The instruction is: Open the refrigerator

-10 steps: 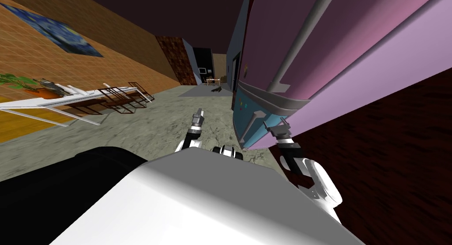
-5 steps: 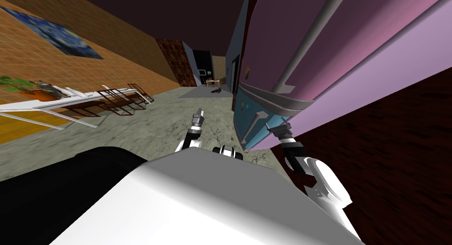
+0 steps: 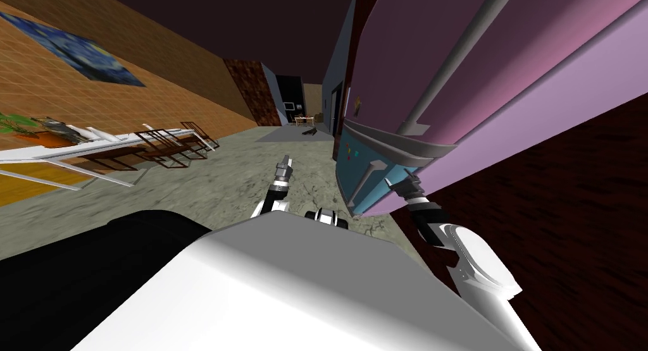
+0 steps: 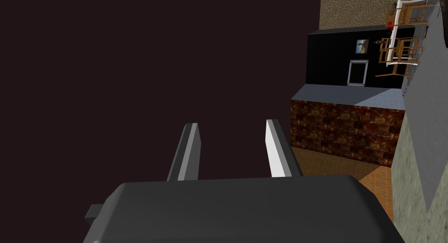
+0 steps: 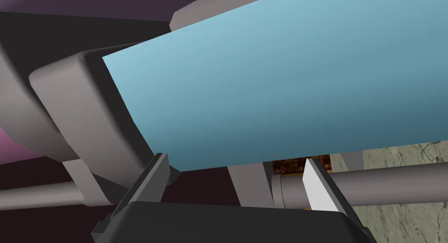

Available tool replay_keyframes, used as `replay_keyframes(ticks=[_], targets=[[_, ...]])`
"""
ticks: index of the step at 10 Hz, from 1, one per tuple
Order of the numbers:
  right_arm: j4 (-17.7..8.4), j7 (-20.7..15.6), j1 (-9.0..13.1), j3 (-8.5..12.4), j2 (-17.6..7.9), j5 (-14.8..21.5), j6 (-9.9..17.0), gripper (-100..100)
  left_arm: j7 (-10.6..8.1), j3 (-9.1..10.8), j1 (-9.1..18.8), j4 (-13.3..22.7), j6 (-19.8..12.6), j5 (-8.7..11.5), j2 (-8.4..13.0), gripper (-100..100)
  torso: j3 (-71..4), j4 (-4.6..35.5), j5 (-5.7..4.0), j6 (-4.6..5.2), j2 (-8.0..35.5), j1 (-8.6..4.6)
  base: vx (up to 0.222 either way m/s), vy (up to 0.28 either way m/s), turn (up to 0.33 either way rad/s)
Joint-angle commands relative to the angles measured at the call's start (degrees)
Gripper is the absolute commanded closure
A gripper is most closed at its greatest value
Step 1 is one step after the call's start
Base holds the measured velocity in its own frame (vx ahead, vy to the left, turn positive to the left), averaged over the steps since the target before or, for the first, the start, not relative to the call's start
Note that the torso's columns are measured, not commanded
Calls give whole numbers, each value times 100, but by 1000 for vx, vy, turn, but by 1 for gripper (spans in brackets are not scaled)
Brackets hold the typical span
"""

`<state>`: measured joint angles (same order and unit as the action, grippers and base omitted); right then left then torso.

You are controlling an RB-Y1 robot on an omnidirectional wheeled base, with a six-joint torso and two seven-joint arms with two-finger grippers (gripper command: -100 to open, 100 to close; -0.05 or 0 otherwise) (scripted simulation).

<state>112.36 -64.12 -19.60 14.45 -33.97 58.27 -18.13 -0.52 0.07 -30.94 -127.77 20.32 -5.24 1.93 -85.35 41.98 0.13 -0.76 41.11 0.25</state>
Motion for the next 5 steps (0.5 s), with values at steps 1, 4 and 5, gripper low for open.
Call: replay_keyframes(ticks=[1,4,5], targets=[[-77,-268,84,26,-177,286,53,-100,0,0,0,0,0,0,0,0,-2,-3,-6,-5,-11,-1,14,58,-15],[-163,-195,50,161,-385,304,87,-100,0,0,0,0,0,0,0,0,2,-8,-20,1,-6,-16,9,36,-57],[-175,-267,42,111,-314,327,67,-100,0,1,-1,0,0,0,1,0,5,0,-17,9,-4,-20,16,10,-88]])
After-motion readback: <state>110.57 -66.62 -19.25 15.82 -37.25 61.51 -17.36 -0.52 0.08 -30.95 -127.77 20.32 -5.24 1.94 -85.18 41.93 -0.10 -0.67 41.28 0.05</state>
